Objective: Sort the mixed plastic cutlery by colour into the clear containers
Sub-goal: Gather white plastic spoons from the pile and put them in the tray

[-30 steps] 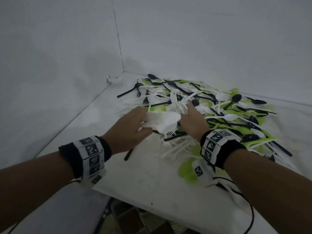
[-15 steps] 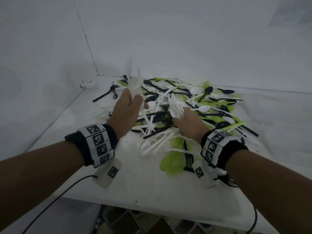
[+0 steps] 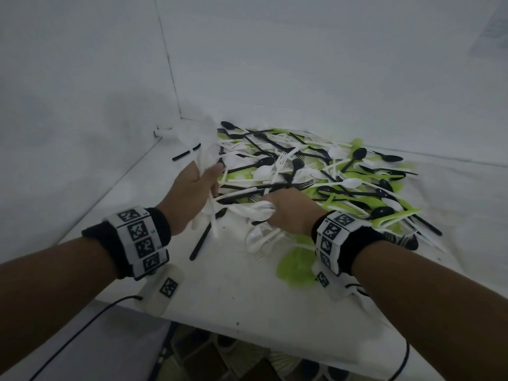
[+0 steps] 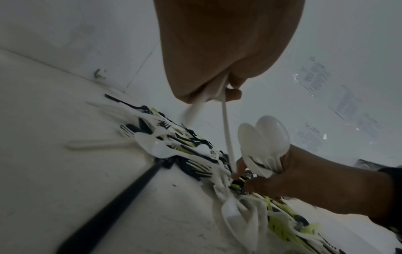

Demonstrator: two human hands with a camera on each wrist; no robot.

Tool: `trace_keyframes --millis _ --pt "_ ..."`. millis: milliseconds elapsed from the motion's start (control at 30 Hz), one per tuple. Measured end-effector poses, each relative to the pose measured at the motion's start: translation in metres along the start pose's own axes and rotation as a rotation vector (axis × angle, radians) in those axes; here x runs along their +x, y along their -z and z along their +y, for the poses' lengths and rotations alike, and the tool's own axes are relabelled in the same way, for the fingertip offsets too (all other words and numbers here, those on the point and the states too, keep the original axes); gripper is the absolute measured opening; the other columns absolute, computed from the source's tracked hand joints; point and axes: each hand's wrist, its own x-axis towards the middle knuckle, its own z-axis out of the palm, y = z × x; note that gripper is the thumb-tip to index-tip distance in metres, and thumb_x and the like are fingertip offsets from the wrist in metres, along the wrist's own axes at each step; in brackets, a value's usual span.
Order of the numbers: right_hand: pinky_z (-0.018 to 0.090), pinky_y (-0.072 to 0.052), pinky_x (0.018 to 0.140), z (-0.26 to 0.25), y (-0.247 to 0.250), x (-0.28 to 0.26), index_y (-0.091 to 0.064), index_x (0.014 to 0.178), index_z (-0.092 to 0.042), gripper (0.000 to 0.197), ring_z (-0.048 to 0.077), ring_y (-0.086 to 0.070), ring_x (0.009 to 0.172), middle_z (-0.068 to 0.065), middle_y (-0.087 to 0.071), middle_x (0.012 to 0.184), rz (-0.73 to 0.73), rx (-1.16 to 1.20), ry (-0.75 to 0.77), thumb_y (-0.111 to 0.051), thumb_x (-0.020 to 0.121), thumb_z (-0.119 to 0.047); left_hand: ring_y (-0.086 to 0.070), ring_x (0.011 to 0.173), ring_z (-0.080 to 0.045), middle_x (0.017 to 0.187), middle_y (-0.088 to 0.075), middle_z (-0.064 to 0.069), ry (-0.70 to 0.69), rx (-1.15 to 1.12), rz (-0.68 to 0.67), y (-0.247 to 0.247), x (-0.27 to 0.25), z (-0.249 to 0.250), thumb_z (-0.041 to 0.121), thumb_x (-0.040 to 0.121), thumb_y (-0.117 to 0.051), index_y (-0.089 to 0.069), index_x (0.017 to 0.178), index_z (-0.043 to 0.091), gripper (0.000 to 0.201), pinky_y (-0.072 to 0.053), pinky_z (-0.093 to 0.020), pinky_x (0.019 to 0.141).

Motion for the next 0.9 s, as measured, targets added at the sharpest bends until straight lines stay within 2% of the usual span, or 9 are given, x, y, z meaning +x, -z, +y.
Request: trace_keyframes --millis 100,167,233,367,467,533,667,800,900 --pt "0.034 -0.055 0.081 -0.008 -0.003 0.006 -0.071 0.113 -0.025 0.028 0.021 -0.065 0.097 0.000 -0.072 0.105 -0.069 -0.100 0.019 -0.064 0.086 -0.019 -0.060 0.067 -0.016 0.060 -0.052 0.003 -0.017 -0.043 0.030 0.009 -0.002 -0.001 0.040 0.105 -0.053 -0.055 0.092 0.011 0.032 -0.050 -0.036 0.080" --pt "0.031 -0.051 0.076 -0.010 -0.005 0.009 -0.070 0.116 -0.030 0.030 0.020 -0.065 0.099 -0.002 -0.071 0.108 -0.099 -0.162 0.033 -0.063 0.088 -0.021 -0.056 0.060 -0.017 0.063 -0.047 0.001 -0.020 -0.067 0.002 0.011 -0.004 -0.004 0.039 0.105 -0.053 -0.051 0.095 0.012 0.029 -0.049 -0.034 0.069" --pt "0.031 -0.050 0.076 -0.009 -0.007 0.013 -0.067 0.118 -0.031 0.029 0.023 -0.065 0.102 -0.001 -0.070 0.111 -0.103 -0.230 0.032 -0.062 0.091 -0.025 -0.042 0.059 -0.014 0.070 -0.043 -0.001 -0.018 -0.027 -0.023 0.011 -0.006 -0.010 0.043 0.102 -0.056 -0.050 0.097 0.012 0.033 -0.040 -0.030 0.057" --pt "0.037 -0.055 0.082 -0.006 -0.006 0.016 -0.063 0.123 -0.031 0.030 0.024 -0.063 0.110 -0.001 -0.068 0.116 -0.073 -0.315 0.036 -0.054 0.095 -0.025 -0.044 0.052 0.001 0.065 -0.050 0.019 -0.039 0.115 -0.054 0.006 -0.009 -0.018 0.044 0.102 -0.056 -0.051 0.090 0.025 0.023 -0.038 -0.022 0.058" --pt "0.034 -0.049 0.076 -0.002 -0.003 0.017 -0.061 0.117 -0.029 0.022 0.023 -0.062 0.106 -0.001 -0.067 0.113 -0.032 -0.357 0.054 -0.055 0.095 -0.031 -0.047 0.052 0.004 0.060 -0.052 0.026 -0.070 0.121 -0.117 0.002 -0.009 -0.020 0.039 0.104 -0.055 -0.052 0.090 0.030 0.017 -0.037 -0.018 0.057" --pt "0.033 -0.047 0.074 0.001 0.000 0.018 -0.059 0.105 -0.025 0.015 0.023 -0.062 0.102 0.000 -0.063 0.106 0.016 -0.320 0.048 -0.058 0.094 -0.035 -0.045 0.053 0.001 0.063 -0.049 0.022 -0.092 0.143 -0.139 0.000 -0.008 -0.022 0.040 0.104 -0.055 -0.053 0.092 0.026 0.019 -0.036 -0.019 0.057" --pt "0.035 -0.052 0.073 0.009 0.005 0.019 -0.060 0.115 -0.022 0.033 0.023 -0.060 0.092 -0.002 -0.045 0.108 0.155 -0.188 -0.002 -0.065 0.089 -0.041 -0.046 0.053 0.003 0.062 -0.050 0.026 -0.116 0.127 -0.163 -0.005 -0.008 -0.022 0.033 0.105 -0.054 -0.053 0.093 0.027 0.014 -0.039 -0.015 0.053" --pt "0.034 -0.047 0.070 0.017 0.009 0.017 -0.055 0.116 -0.024 0.033 0.022 -0.062 0.091 -0.002 -0.064 0.105 0.229 -0.156 -0.027 -0.065 0.092 -0.044 -0.045 0.051 0.001 0.060 -0.049 0.025 -0.121 0.116 -0.162 -0.009 -0.007 -0.022 0.034 0.105 -0.055 -0.055 0.098 0.021 0.015 -0.039 -0.016 0.050" --pt "0.033 -0.045 0.068 0.023 0.011 0.016 -0.050 0.116 -0.023 0.040 0.020 -0.057 0.086 -0.003 -0.064 0.100 0.270 -0.128 -0.070 -0.071 0.089 -0.045 -0.040 0.049 -0.001 0.059 -0.045 0.018 -0.106 0.104 -0.175 -0.012 -0.006 -0.022 0.034 0.104 -0.055 -0.053 0.093 0.019 0.019 -0.036 -0.017 0.047"
